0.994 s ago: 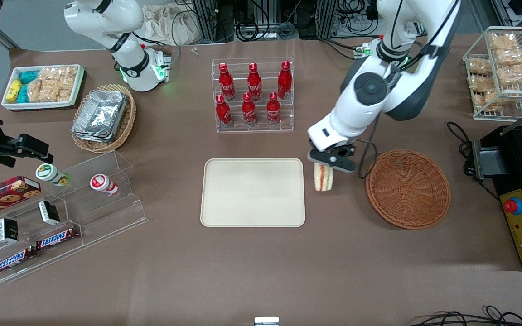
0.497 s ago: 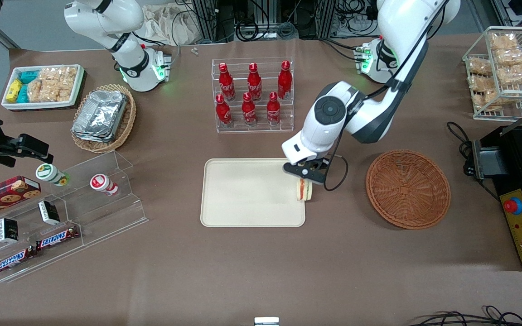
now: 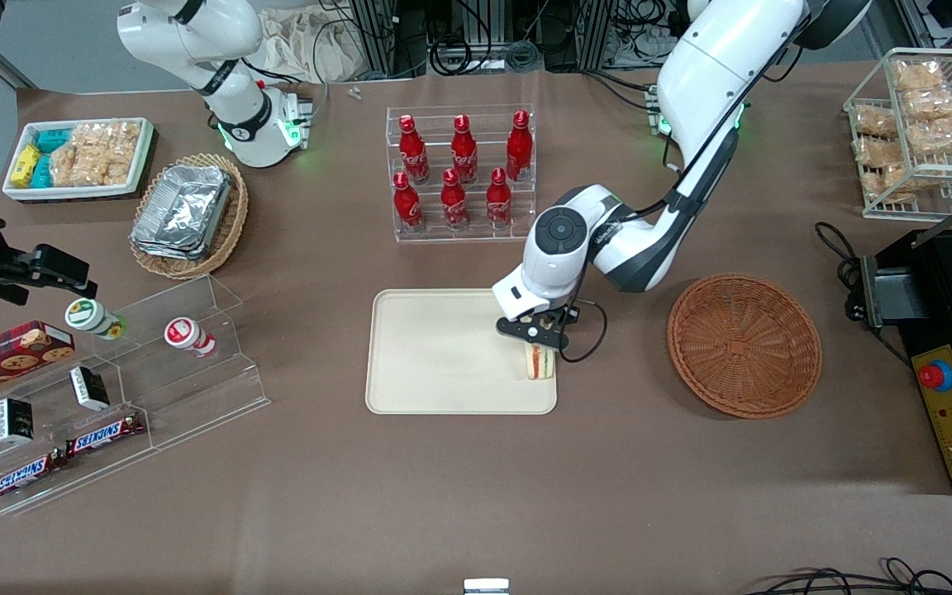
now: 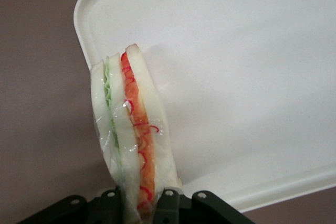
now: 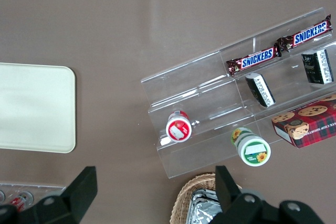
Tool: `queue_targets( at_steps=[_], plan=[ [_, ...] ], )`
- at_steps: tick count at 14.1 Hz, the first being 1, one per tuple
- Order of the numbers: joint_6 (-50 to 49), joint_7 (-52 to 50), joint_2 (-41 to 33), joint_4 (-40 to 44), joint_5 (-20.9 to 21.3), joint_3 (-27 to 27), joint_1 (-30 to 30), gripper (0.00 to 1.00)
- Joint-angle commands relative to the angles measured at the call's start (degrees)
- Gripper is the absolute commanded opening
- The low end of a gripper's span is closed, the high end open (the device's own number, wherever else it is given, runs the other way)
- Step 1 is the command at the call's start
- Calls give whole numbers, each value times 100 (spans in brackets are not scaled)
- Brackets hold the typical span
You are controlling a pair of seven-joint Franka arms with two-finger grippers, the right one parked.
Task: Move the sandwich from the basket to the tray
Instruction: 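Lower the sandwich onto the tray and open the left gripper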
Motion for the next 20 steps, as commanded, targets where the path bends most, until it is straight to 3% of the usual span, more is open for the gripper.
queue_targets(
  at_steps=[1,2,3,4,13,20],
  plan=[
    [4,-268,95,192,179,46,-68,42],
    [56,-277,139,193,179,46,-59,54],
    [126,-286,139,175,179,46,-59,74],
    [135,-321,174,175,179,46,-59,100],
    [-13,-321,52,324,179,46,-7,100],
    [-2086,-391,-352,1405,65,46,81,100]
  ],
)
